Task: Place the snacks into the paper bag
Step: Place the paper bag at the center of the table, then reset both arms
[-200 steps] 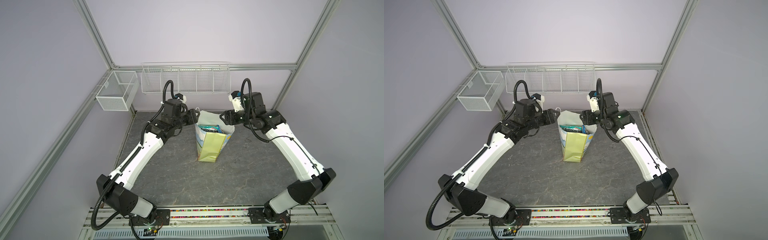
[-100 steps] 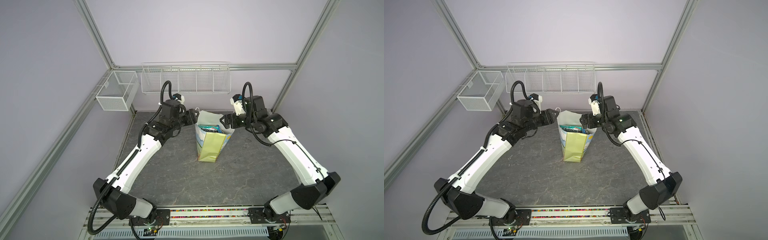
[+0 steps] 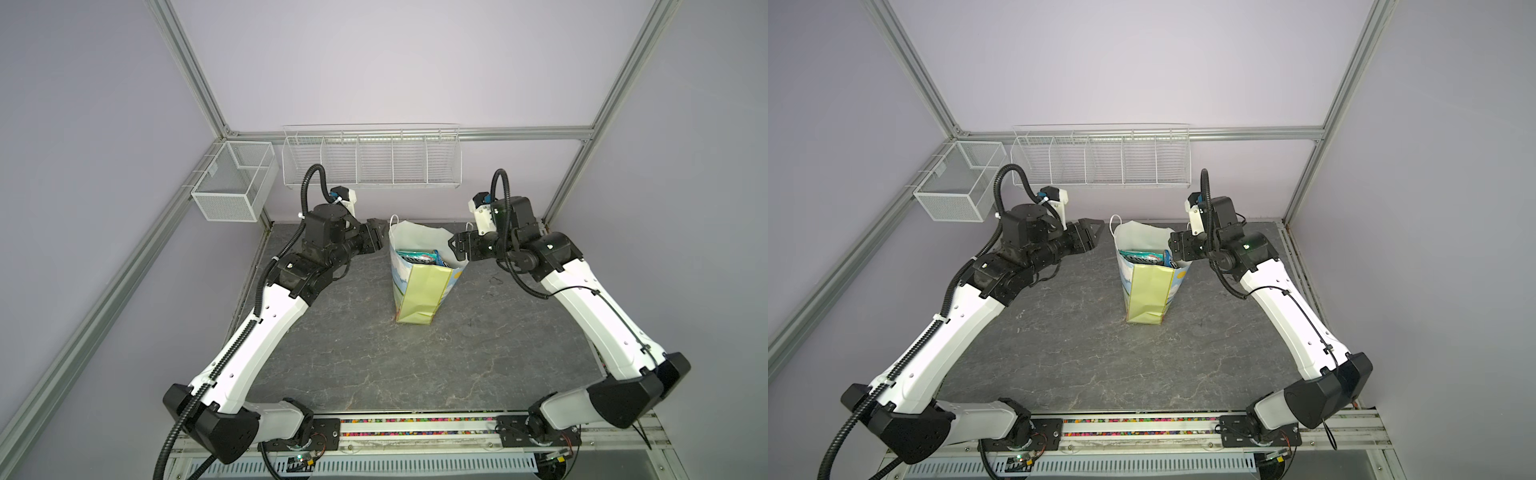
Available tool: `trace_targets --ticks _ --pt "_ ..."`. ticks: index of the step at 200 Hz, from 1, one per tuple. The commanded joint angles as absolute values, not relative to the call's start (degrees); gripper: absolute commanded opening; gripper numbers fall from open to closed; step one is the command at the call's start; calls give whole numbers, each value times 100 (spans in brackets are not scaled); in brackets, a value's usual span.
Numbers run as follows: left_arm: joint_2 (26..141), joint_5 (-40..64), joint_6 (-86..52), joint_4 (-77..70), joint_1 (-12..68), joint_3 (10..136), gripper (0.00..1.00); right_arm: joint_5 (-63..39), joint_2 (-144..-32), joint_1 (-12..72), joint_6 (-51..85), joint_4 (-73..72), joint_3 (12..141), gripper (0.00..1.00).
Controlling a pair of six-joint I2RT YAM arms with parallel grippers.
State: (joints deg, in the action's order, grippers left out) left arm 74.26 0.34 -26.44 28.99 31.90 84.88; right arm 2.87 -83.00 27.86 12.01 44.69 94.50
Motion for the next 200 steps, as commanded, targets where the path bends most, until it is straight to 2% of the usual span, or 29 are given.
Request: trace_targets --ticks 1,87,179,200 --pt "7124 -329 -2362 2943 3199 8268 66 486 -7925 2804 1207 4254 9216 88" --pt "5638 -1534 -1569 2480 3199 6824 67 1321 -6496 2803 1113 3243 7632 88" --pt "4612 -2465 -1087 2360 3197 5606 68 2567 -5319 2799 710 2577 5832 88" --pt "4391 -2708 -987 2308 3199 5285 68 2564 -5110 2791 487 2408 5421 88"
